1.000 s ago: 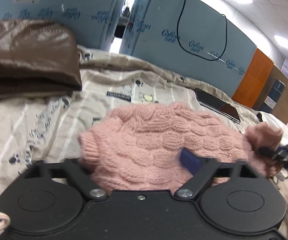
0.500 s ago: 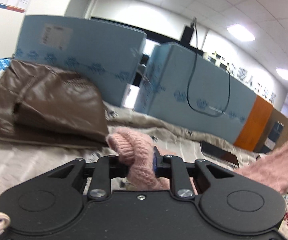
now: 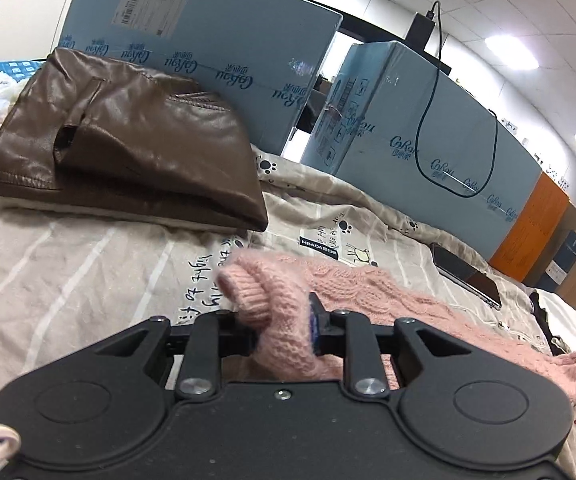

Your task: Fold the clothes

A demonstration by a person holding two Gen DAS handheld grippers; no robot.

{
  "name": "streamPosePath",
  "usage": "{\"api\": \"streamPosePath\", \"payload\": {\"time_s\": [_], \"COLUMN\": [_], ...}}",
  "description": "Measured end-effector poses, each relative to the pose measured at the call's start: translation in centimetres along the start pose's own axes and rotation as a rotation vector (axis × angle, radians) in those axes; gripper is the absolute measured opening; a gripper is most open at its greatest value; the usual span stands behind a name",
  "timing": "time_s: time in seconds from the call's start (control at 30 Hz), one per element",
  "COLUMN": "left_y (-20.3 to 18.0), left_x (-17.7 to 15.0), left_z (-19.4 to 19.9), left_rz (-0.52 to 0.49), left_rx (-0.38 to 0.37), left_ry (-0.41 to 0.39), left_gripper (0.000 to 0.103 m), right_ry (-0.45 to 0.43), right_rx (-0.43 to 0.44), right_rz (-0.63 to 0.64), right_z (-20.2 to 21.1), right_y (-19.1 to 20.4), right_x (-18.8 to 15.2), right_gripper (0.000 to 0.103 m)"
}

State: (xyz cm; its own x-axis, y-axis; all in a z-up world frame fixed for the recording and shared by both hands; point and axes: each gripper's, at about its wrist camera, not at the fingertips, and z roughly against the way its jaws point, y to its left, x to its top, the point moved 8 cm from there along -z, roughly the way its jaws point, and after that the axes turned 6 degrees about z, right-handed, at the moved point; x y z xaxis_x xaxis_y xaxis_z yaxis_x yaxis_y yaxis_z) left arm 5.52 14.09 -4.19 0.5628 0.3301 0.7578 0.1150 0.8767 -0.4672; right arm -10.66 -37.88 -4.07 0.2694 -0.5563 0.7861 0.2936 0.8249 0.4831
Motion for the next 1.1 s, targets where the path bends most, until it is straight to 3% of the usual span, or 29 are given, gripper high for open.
{"api": "streamPosePath", "payload": {"time_s": [0.23,0.6,0.73,0.83,0.93,1.1], "left_y": [-0.2,-5.0,-5.9,-5.3,-3.9,-3.1], "left_x": [0.6,9.3,11.5,10.9,8.9,7.1], "left_z": [-0.1,-0.9,-2.8,-6.2,-9.7,-9.1], "left_rz": [-0.003,-0.071,-0.074,-0.091,-0.108,-0.189], "left_rx": [-0.027,-0.101,-0.129,-0.087,-0.029,0.031], "left_ry": [-0.012,-0.241,-0.284,-0.209,-0.081,0.006], "left_gripper": [0.023,0.022,0.022,0.022,0.022,0.026], "right_ry": [-0.014,-0.14,-0.187,-0.182,-0.098,0.006], "right_rx": [0.014,0.063,0.063,0.032,-0.002,-0.056], "right_rz": [0.021,0.034,0.031,0.019,0.008,0.002], "right_z": [-0.9,-3.7,-5.3,-7.1,-9.5,-9.9], "right_y": [0.7,4.8,5.2,4.2,2.2,-1.2], "right_x": [1.5,8.7,11.0,11.6,10.4,7.9], "right_gripper": [0.017,0.015,0.015,0.015,0.015,0.015]}}
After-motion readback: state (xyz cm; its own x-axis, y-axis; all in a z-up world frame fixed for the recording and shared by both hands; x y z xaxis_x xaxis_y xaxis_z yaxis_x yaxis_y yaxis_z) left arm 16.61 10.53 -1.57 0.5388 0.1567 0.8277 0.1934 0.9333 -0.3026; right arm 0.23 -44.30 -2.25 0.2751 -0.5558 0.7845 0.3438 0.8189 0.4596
